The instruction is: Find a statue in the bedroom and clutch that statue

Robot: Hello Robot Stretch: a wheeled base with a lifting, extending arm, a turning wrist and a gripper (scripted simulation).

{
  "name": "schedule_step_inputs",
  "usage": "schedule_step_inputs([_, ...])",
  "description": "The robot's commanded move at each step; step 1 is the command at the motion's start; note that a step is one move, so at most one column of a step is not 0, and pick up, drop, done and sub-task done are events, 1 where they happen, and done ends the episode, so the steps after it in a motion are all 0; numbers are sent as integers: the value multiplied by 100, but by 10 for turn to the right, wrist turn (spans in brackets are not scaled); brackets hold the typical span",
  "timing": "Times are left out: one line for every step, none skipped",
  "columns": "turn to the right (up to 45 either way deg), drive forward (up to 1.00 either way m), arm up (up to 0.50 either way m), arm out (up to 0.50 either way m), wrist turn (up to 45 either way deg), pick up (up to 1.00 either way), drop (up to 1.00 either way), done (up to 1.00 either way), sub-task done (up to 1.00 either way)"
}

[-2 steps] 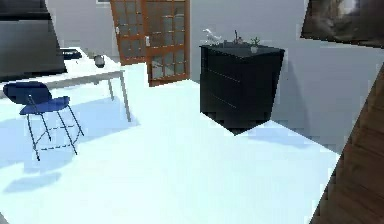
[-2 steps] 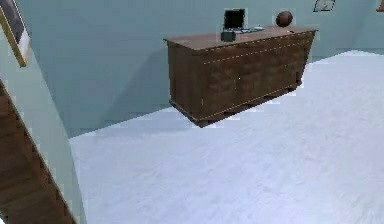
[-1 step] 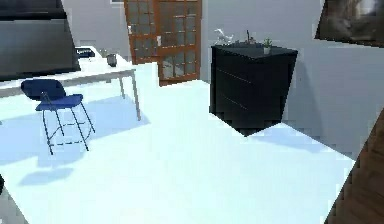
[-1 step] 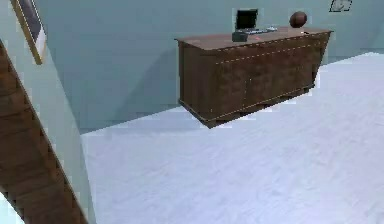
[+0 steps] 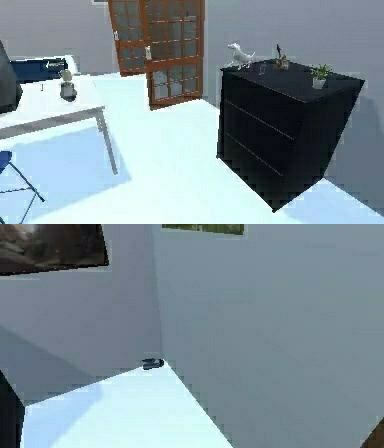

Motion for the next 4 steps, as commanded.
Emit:
schedule_step_inputs([0,75,0,0,0,0,0,0,0])
schedule_step_inputs([-450,0,0,0,0,0,0,0,0])
schedule_step_inputs([-180,0,0,0,0,0,0,0,0])
schedule_step_inputs([450,0,0,0,0,0,0,0,0])
